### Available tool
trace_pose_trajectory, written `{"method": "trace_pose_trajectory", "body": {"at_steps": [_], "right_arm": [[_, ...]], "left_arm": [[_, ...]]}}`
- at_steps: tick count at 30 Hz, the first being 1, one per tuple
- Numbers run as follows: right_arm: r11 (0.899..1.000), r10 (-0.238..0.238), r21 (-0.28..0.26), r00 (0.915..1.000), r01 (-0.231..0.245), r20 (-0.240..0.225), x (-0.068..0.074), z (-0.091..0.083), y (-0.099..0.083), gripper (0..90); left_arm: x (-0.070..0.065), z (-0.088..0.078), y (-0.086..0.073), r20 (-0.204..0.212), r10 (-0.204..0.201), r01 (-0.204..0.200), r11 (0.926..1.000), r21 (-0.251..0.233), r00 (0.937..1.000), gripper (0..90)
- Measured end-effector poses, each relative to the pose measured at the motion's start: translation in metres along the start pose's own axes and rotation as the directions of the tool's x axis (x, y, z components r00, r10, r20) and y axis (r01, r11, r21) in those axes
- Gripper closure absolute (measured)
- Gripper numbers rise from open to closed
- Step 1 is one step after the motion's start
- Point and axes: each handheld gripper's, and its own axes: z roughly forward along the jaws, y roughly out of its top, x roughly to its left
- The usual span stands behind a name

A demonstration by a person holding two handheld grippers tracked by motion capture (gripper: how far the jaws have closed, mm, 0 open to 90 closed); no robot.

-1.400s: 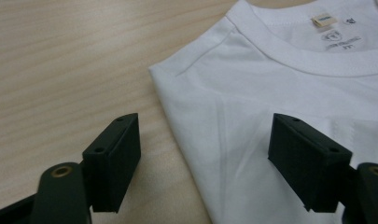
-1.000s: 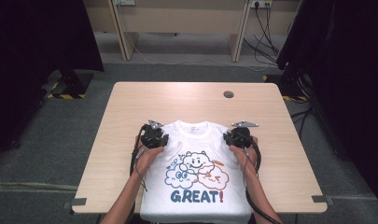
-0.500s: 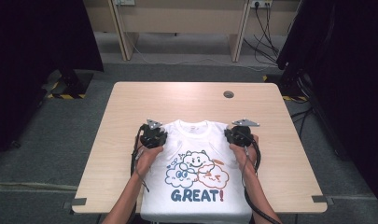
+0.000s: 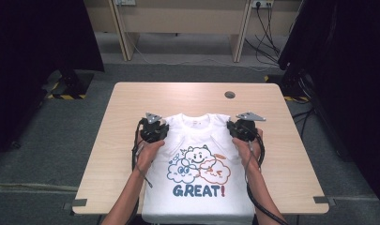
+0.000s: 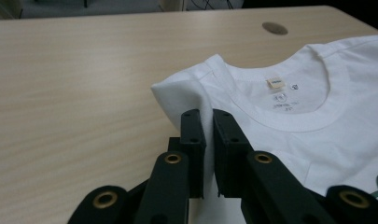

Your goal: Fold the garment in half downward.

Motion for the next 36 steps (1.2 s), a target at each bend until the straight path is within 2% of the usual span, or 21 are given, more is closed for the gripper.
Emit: {"method": "trace_pose_trajectory", "body": {"at_steps": [1,2,4,8,11,12,16,20,23,29,36], "right_arm": [[1.0,0.0,0.0,1.0,0.0,0.0,0.0,0.0,0.0,86.8],[1.0,0.0,0.0,1.0,0.0,0.0,0.0,0.0,0.0,86.8],[0.999,-0.011,-0.04,0.9999,0.011,-0.009,0.0,-0.01,0.008,86.8],[0.997,-0.035,-0.067,0.9987,0.032,-0.038,0.006,-0.025,0.005,86.9],[0.996,-0.059,-0.075,0.9971,0.055,-0.049,0.01,-0.035,-0.003,86.8],[0.996,-0.061,-0.074,0.9968,0.057,-0.052,0.011,-0.037,-0.005,86.8],[0.995,-0.065,-0.077,0.9953,0.059,-0.072,0.014,-0.049,-0.018,86.9],[0.994,-0.076,-0.084,0.993,0.069,-0.09,0.02,-0.062,-0.028,86.8],[0.993,-0.089,-0.081,0.9908,0.081,-0.102,0.025,-0.072,-0.037,86.8],[0.991,-0.114,-0.081,0.9856,0.105,-0.125,0.035,-0.09,-0.054,86.9],[0.99,-0.135,-0.054,0.9782,0.128,-0.158,0.041,-0.107,-0.077,86.8]], "left_arm": [[-0.001,-0.006,0.009,0.011,0.001,0.0,0.9993,-0.036,0.9999,82.9],[-0.001,-0.006,0.009,0.011,0.001,0.0,0.9993,-0.036,0.9999,82.8],[-0.001,-0.012,0.011,0.012,0.011,-0.01,0.9984,-0.055,0.9999,82.8],[-0.003,-0.024,0.005,0.03,0.022,-0.02,0.9965,-0.081,0.9993,82.8],[-0.005,-0.033,-0.005,0.043,0.023,-0.019,0.996,-0.088,0.9988,82.8],[-0.006,-0.036,-0.009,0.042,0.031,-0.027,0.9956,-0.089,0.9986,82.8],[-0.011,-0.05,-0.022,0.063,0.012,-0.006,0.9952,-0.098,0.9979,82.8],[-0.016,-0.066,-0.031,0.076,0.025,-0.016,0.9938,-0.11,0.9968,82.7],[-0.019,-0.079,-0.042,0.095,0.019,-0.007,0.9928,-0.12,0.9953,82.6],[-0.024,-0.097,-0.07,0.127,0.022,-0.007,0.9937,-0.112,0.9917,82.2],[-0.031,-0.113,-0.097,0.169,0.025,-0.011,0.9965,-0.082,0.9853,81.5]]}}
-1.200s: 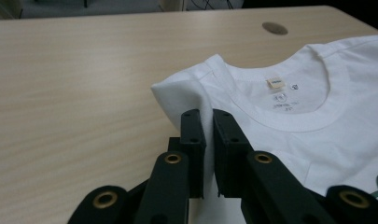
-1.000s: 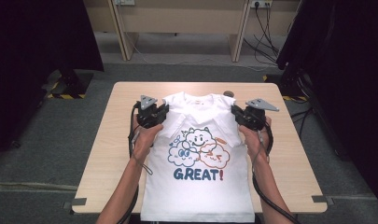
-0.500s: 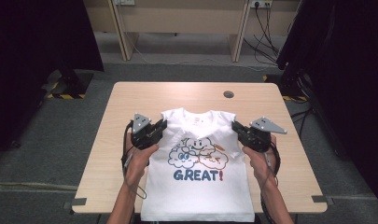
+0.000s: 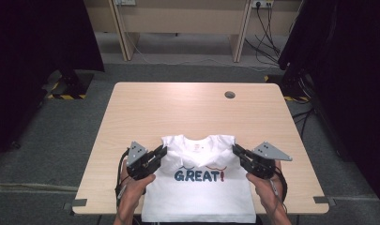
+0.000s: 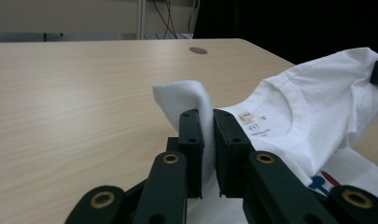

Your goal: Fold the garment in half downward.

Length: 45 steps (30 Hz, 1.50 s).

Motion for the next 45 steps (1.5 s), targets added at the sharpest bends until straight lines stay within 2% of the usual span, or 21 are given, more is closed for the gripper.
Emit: {"method": "trace_pose_trajectory", "body": {"at_steps": [4,10,17,21,23,26,28,29,31,32,33,36,37,40,44,45], "right_arm": [[0.999,-0.012,0.034,0.999,0.014,-0.042,0.008,-0.01,-0.015,86.8],[0.994,-0.041,0.103,0.996,0.049,-0.079,0.018,-0.018,-0.033,86.7],[0.986,-0.043,0.159,0.9952,0.057,-0.088,0.022,-0.025,-0.055,86.5],[0.98,-0.047,0.189,0.9947,0.063,-0.092,0.022,-0.023,-0.063,86.5],[0.974,-0.056,0.213,0.9944,0.074,-0.09,0.023,-0.021,-0.067,86.4],[0.965,-0.071,0.247,0.9935,0.091,-0.089,0.023,-0.018,-0.072,86.2],[0.961,-0.073,0.261,0.9939,0.092,-0.083,0.022,-0.016,-0.075,86.1],[0.958,-0.08,0.269,0.9935,0.099,-0.08,0.022,-0.016,-0.075,85.9],[0.949,-0.093,0.293,0.992,0.114,-0.085,0.022,-0.014,-0.076,85.1],[0.946,-0.1,0.3,0.9915,0.121,-0.083,0.022,-0.013,-0.075,84.6],[0.942,-0.11,0.309,0.9905,0.13,-0.083,0.022,-0.013,-0.074,83.8],[0.935,-0.118,0.326,0.9892,0.14,-0.087,0.022,-0.01,-0.073,81.0],[0.934,-0.12,0.329,0.989,0.142,-0.086,0.022,-0.01,-0.073,80.3],[0.924,-0.143,0.346,0.9867,0.161,-0.077,0.023,-0.006,-0.07,77.1],[0.918,-0.154,0.359,0.9857,0.169,-0.069,0.018,0.003,-0.065,76.9],[0.916,-0.156,0.363,0.9855,0.169,-0.067,0.015,0.006,-0.063,76.9]], "left_arm": [[-0.003,-0.012,-0.017,0.007,0.013,-0.013,0.9996,0.025,0.9999,81.0],[-0.009,-0.025,-0.04,0.048,-0.001,-0.003,0.997,0.078,0.9989,79.9],[-0.012,-0.029,-0.049,0.047,0.014,-0.019,0.9928,0.118,0.9988,78.8],[-0.014,-0.029,-0.053,0.02,0.05,-0.052,0.9854,0.162,0.9986,77.5],[-0.013,-0.028,-0.054,0.026,0.043,-0.047,0.9838,0.173,0.9987,77.4],[-0.013,-0.027,-0.054,0.022,0.067,-0.07,0.9755,0.208,0.9975,76.4],[-0.014,-0.025,-0.054,-0.006,0.109,-0.104,0.9641,0.244,0.994,75.2],[-0.014,-0.024,-0.053,-0.012,0.131,-0.123,0.9559,0.267,0.9914,74.7],[-0.014,-0.021,-0.054,-0.01,0.143,-0.134,0.9449,0.299,0.9896,73.9],[-0.014,-0.019,-0.054,-0.011,0.16,-0.148,0.935,0.322,0.987,73.3],[-0.014,-0.017,-0.055,-0.013,0.164,-0.15,0.9307,0.334,0.9864,72.3],[-0.015,-0.014,-0.055,-0.015,0.172,-0.156,0.9249,0.347,0.985,71.3],[-0.014,-0.013,-0.054,-0.01,0.18,-0.164,0.9194,0.357,0.9837,71.1],[-0.012,-0.009,-0.051,-0.012,0.171,-0.155,0.9187,0.363,0.9852,69.2],[-0.011,0.0,-0.046,-0.02,0.192,-0.17,0.9098,0.379,0.9813,68.7],[-0.009,0.002,-0.045,-0.022,0.184,-0.162,0.9116,0.378,0.9827,68.4]]}}
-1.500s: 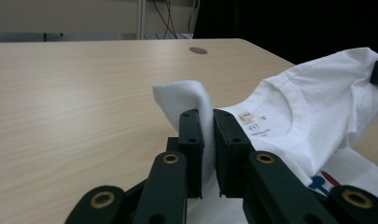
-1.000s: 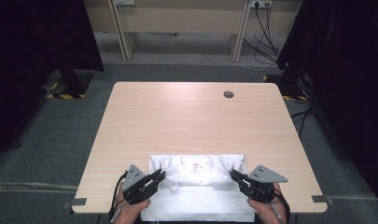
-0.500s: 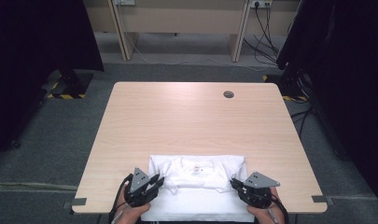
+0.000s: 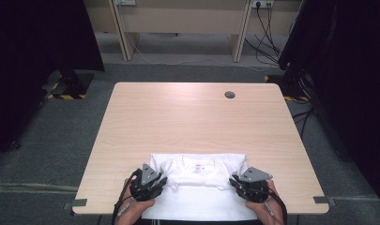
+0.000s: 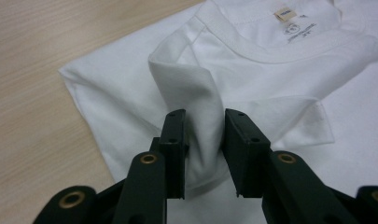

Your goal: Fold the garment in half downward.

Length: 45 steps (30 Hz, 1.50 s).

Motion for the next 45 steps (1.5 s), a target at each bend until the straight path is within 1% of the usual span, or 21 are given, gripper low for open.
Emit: {"method": "trace_pose_trajectory", "body": {"at_steps": [7,13,15,18,21,22,23,26,27,28,30,32,36,37,39,40,41,42,43,44,45], "right_arm": [[1.0,0.006,0.03,0.9997,-0.007,0.024,-0.028,0.027,0.026,75.9],[0.999,0.038,0.028,0.9983,-0.04,0.044,-0.048,0.046,0.043,75.6],[0.998,0.049,0.024,0.9975,-0.051,0.051,-0.053,0.052,0.047,75.5],[0.997,0.079,0.021,0.9956,-0.08,0.05,-0.057,0.055,0.049,73.3],[0.993,0.115,0.008,0.9925,-0.115,0.042,-0.059,0.053,0.05,63.6],[0.993,0.121,0.0,0.9917,-0.121,0.043,-0.06,0.052,0.05,59.3],[0.991,0.133,-0.025,0.9898,-0.132,0.051,-0.062,0.051,0.052,55.9],[0.985,0.161,-0.066,0.9858,-0.158,0.046,-0.067,0.047,0.059,48.2],[0.983,0.171,-0.078,0.9836,-0.166,0.057,-0.069,0.047,0.062,46.6],[0.982,0.179,-0.076,0.9815,-0.174,0.068,-0.071,0.047,0.065,44.9],[0.978,0.195,-0.084,0.9783,-0.189,0.071,-0.076,0.052,0.069,42.8],[0.979,0.194,-0.072,0.9792,-0.19,0.06,-0.078,0.058,0.073,41.9],[0.981,0.187,-0.053,0.9809,-0.184,0.053,-0.079,0.071,0.076,43.2],[0.982,0.186,-0.052,0.9815,-0.183,0.047,-0.079,0.074,0.076,44.7],[0.986,0.167,-0.037,0.9851,-0.165,0.042,-0.079,0.081,0.078,50.6],[0.986,0.163,-0.034,0.9859,-0.162,0.037,-0.079,0.083,0.078,55.3],[0.99,0.142,-0.02,0.9894,-0.141,0.03,-0.079,0.086,0.078,60.1],[0.991,0.135,-0.01,0.9902,-0.135,0.034,-0.079,0.088,0.077,65.8],[0.991,0.135,-0.01,0.9902,-0.135,0.034,-0.079,0.088,0.077,65.8],[0.991,0.133,-0.018,0.9905,-0.133,0.033,-0.08,0.089,0.076,65.8],[0.991,0.133,-0.018,0.9905,-0.133,0.033,-0.08,0.089,0.076,77.1]], "left_arm": [[0.022,0.024,0.023,-0.01,-0.04,0.04,0.9991,0.015,0.9992,67.7],[0.043,0.047,0.041,-0.018,-0.079,0.08,0.9968,0.009,0.9967,67.1],[0.048,0.051,0.045,-0.021,-0.085,0.086,0.9963,0.008,0.9961,67.0],[0.049,0.054,0.049,-0.034,-0.071,0.072,0.9973,0.017,0.9969,65.6],[0.049,0.052,0.048,-0.023,-0.088,0.088,0.9961,0.006,0.9959,59.1],[0.049,0.051,0.048,-0.005,-0.115,0.115,0.9932,-0.02,0.9933,54.7],[0.049,0.05,0.048,-0.002,-0.127,0.127,0.9915,-0.027,0.9919,50.2],[0.046,0.044,0.052,0.005,-0.14,0.14,0.9875,-0.073,0.9902,41.7],[0.045,0.043,0.055,-0.003,-0.156,0.155,0.984,-0.087,0.9877,38.8],[0.045,0.042,0.06,-0.023,-0.155,0.152,0.9836,-0.098,0.9877,36.0],[0.047,0.045,0.066,-0.051,-0.16,0.154,0.9815,-0.114,0.9857,33.1],[0.049,0.051,0.072,-0.064,-0.171,0.163,0.9797,-0.117,0.9832,30.6],[0.054,0.067,0.077,-0.086,-0.174,0.165,0.9813,-0.098,0.981,28.8],[0.054,0.071,0.077,-0.093,-0.179,0.17,0.9807,-0.096,0.9794,28.4],[0.054,0.078,0.077,-0.09,-0.174,0.167,0.9823,-0.086,0.9806,29.2],[0.053,0.082,0.076,-0.084,-0.161,0.155,0.985,-0.076,0.9833,33.0],[0.053,0.083,0.076,-0.081,-0.15,0.145,0.987,-0.071,0.9854,38.7],[0.05,0.086,0.072,-0.09,-0.123,0.116,0.9901,-0.079,0.9883,45.0],[0.05,0.086,0.072,-0.09,-0.123,0.116,0.9901,-0.079,0.9883,61.3],[0.05,0.086,0.072,-0.09,-0.123,0.116,0.9901,-0.079,0.9883,61.3],[0.049,0.085,0.069,-0.095,-0.126,0.118,0.9888,-0.092,0.9874,61.3]]}}
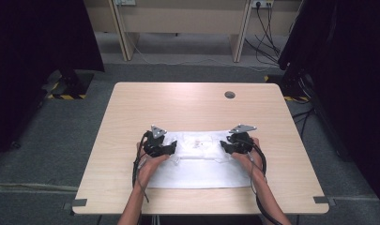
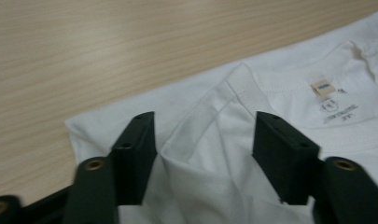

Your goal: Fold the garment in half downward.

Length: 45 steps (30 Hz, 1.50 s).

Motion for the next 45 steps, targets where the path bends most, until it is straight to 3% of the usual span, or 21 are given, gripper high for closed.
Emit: {"method": "trace_pose_trajectory", "body": {"at_steps": [1,3,4,7,8,10,12,13,17,18,19,21,23,24,26,28,30,32,35,40,45], "right_arm": [[1.0,0.0,0.0,1.0,0.0,0.0,0.0,0.0,0.0,77.1],[1.0,-0.013,-0.005,0.9999,0.013,0.009,0.002,-0.004,0.0,82.7],[1.0,-0.013,-0.005,0.9999,0.013,0.009,0.002,-0.004,0.0,82.7],[1.0,-0.016,-0.025,0.9997,0.017,0.017,0.005,-0.008,0.002,84.5],[0.998,-0.024,-0.056,0.9995,0.025,0.018,0.008,-0.015,0.005,84.9],[0.996,-0.032,-0.08,0.9994,0.033,0.016,0.011,-0.024,0.009,85.1],[0.996,-0.032,-0.08,0.9994,0.033,0.016,0.011,-0.024,0.009,85.1],[0.994,-0.031,-0.108,0.9995,0.031,0.003,0.013,-0.033,0.009,85.2],[0.99,-0.04,-0.137,0.9991,0.038,-0.013,0.017,-0.043,0.007,85.2],[0.986,-0.037,-0.166,0.9988,0.031,-0.033,0.02,-0.054,0.001,85.2],[0.986,-0.037,-0.166,0.9988,0.031,-0.033,0.02,-0.054,0.001,85.2],[0.982,-0.032,-0.186,0.9982,0.022,-0.051,0.023,-0.062,-0.006,85.2],[0.979,-0.038,-0.201,0.997,0.024,-0.068,0.026,-0.068,-0.015,85.2],[0.979,-0.038,-0.201,0.997,0.024,-0.068,0.026,-0.068,-0.015,84.9],[0.975,-0.035,-0.222,0.9947,0.013,-0.097,0.03,-0.076,-0.027,84.9],[0.973,-0.033,-0.229,0.9937,0.008,-0.107,0.032,-0.079,-0.031,84.5],[0.972,-0.035,-0.234,0.9922,0.006,-0.119,0.036,-0.086,-0.041,84.1],[0.973,-0.042,-0.231,0.9916,0.013,-0.123,0.039,-0.09,-0.049,83.3],[0.973,-0.025,-0.231,0.9912,-0.006,-0.13,0.043,-0.095,-0.059,81.7],[0.973,-0.03,-0.23,0.987,-0.007,-0.158,0.048,-0.11,-0.073,76.4],[0.966,-0.001,-0.257,0.9869,-0.041,-0.161,0.043,-0.125,-0.077,68.8]], "left_arm": [[0.0,0.0,0.0,0.0,0.0,0.0,1.0,0.0,1.0,71.0],[0.001,-0.005,-0.001,0.011,-0.013,0.013,0.9997,-0.022,0.9999,71.0],[0.001,-0.005,-0.001,0.011,-0.013,0.013,0.9997,-0.022,0.9999,76.8],[0.001,-0.011,0.0,0.026,-0.02,0.021,0.9985,-0.051,0.9995,80.5],[0.002,-0.017,0.0,0.048,-0.033,0.036,0.9968,-0.072,0.9983,80.5],[0.002,-0.017,0.0,0.048,-0.033,0.036,0.9968,-0.072,0.9983,82.7],[0.002,-0.025,0.0,0.061,-0.037,0.042,0.9946,-0.095,0.9975,83.8],[0.002,-0.034,-0.001,0.098,-0.045,0.058,0.9894,-0.134,0.9942,83.8],[-0.001,-0.045,-0.004,0.13,-0.045,0.065,0.9848,-0.161,0.9905,83.4],[-0.001,-0.045,-0.004,0.13,-0.045,0.065,0.9848,-0.161,0.9905,83.4],[-0.004,-0.054,-0.009,0.163,-0.04,0.068,0.9833,-0.169,0.9858,83.4],[-0.007,-0.062,-0.017,0.186,-0.037,0.07,0.9816,-0.178,0.9819,83.3],[-0.007,-0.062,-0.017,0.186,-0.037,0.07,0.9816,-0.178,0.9819,82.8],[-0.009,-0.073,-0.029,0.219,-0.027,0.068,0.9813,-0.18,0.9754,82.8],[-0.009,-0.073,-0.029,0.219,-0.027,0.068,0.9813,-0.18,0.9754,82.1],[-0.011,-0.08,-0.037,0.24,-0.022,0.066,0.9823,-0.176,0.9704,81.8],[-0.014,-0.088,-0.047,0.273,-0.01,0.057,0.9845,-0.165,0.9619,81.1],[-0.015,-0.092,-0.053,0.308,-0.028,0.082,0.9831,-0.164,0.951,79.8],[-0.015,-0.095,-0.057,0.305,-0.022,0.071,0.9858,-0.152,0.952,79.4],[-0.016,-0.104,-0.071,0.325,-0.025,0.069,0.9897,-0.125,0.9454,77.2],[-0.013,-0.111,-0.072,0.355,-0.042,0.094,0.987,-0.131,0.9339,70.3]]}}
